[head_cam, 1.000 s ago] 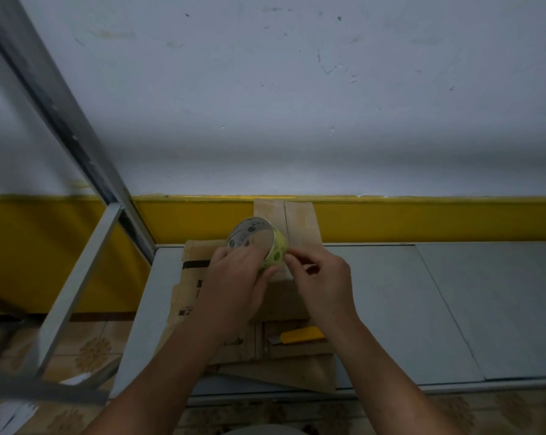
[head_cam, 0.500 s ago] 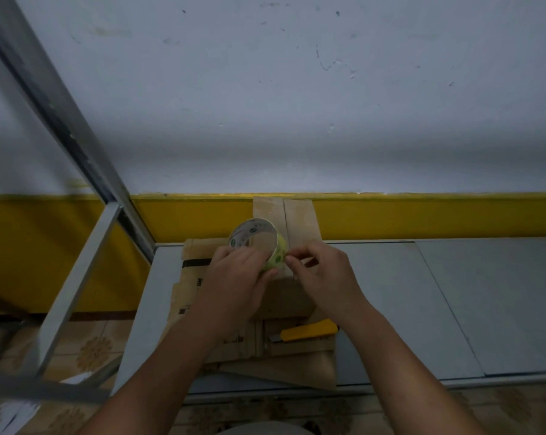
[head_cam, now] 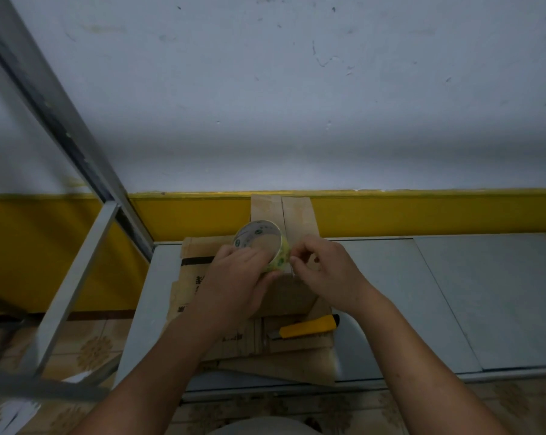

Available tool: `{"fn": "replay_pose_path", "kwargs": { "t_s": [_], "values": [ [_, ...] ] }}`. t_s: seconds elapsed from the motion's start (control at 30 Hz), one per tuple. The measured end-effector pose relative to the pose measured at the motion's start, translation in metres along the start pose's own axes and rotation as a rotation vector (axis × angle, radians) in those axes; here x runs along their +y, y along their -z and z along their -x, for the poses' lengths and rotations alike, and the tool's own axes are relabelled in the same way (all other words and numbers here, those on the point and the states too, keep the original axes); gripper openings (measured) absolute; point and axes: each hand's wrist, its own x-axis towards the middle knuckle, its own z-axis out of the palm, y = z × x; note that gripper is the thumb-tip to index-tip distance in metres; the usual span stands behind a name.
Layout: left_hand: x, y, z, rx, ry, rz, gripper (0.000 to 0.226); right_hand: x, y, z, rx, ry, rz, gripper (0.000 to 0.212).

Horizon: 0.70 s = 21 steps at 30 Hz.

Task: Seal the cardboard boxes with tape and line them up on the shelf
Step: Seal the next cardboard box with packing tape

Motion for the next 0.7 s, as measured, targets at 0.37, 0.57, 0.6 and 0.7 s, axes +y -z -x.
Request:
{"fn": "replay_pose_path", "kwargs": {
  "t_s": [0.37, 0.57, 0.6, 0.7],
  "values": [
    [0.008, -0.002, 0.0, 0.048, 0.044, 0.027, 0.025, -0.007, -0.002, 0.007, 0.066, -0.181, -0.215, 0.012],
    [0.006, -0.005, 0.001, 0.075, 0.078, 0.04, 0.016, -0.014, -0.006, 0.013, 0.224, -0.297, -0.317, 0.031],
    [0.006, -0.006, 0.001, 0.07, 0.079, 0.037, 0.018, -0.017, -0.009, 0.015, 0.25, -0.292, -0.352, 0.035],
    [0.008, -0.006, -0.001, 0.065, 0.085, 0.032, 0.025, -0.025, -0.017, 0.017, 0.341, -0.296, -0.359, 0.035]
  ]
}}
